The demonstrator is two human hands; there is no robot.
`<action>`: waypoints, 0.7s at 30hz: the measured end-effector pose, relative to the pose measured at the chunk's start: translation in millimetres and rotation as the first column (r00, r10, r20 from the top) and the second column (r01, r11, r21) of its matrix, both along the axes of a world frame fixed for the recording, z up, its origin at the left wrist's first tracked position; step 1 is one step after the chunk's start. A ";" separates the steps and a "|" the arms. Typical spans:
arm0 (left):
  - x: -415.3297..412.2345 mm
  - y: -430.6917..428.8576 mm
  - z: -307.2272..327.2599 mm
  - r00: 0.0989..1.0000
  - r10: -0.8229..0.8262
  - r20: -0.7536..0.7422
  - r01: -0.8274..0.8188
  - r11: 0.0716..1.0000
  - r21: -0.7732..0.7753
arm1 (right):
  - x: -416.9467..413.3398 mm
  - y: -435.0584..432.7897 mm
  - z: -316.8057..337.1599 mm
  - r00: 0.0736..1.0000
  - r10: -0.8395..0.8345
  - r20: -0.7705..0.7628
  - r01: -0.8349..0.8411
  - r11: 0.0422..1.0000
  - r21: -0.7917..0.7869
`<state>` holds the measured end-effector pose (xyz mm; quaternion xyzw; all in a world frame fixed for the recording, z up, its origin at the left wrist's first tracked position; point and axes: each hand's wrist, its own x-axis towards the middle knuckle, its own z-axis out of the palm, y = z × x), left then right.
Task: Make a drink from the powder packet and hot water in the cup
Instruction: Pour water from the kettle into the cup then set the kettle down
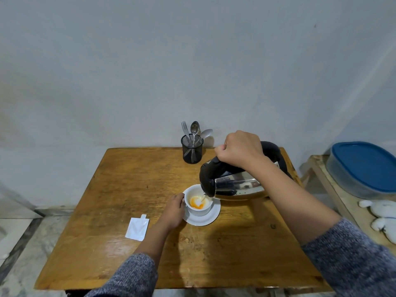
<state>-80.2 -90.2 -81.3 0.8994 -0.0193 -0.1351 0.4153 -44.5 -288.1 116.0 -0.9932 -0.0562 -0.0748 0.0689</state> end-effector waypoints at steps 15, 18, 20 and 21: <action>1.0 1.8 2.7 0.999 -0.035 -0.008 0.035 0.999 0.019 | -7.0 12.2 9.9 0.999 0.030 0.016 -0.030 0.999 -0.025; 1.8 2.1 3.4 0.999 -0.034 -0.021 0.034 0.999 0.022 | -6.8 14.8 11.1 0.999 0.035 0.016 -0.034 0.999 -0.041; 1.7 2.4 3.6 0.999 -0.037 -0.026 0.038 0.999 0.026 | -6.9 16.0 11.2 0.999 0.037 0.017 -0.037 0.998 -0.045; 1.5 2.5 3.9 0.999 -0.038 -0.029 0.039 0.999 0.030 | -7.0 16.4 11.3 0.999 0.039 0.019 -0.038 0.998 -0.048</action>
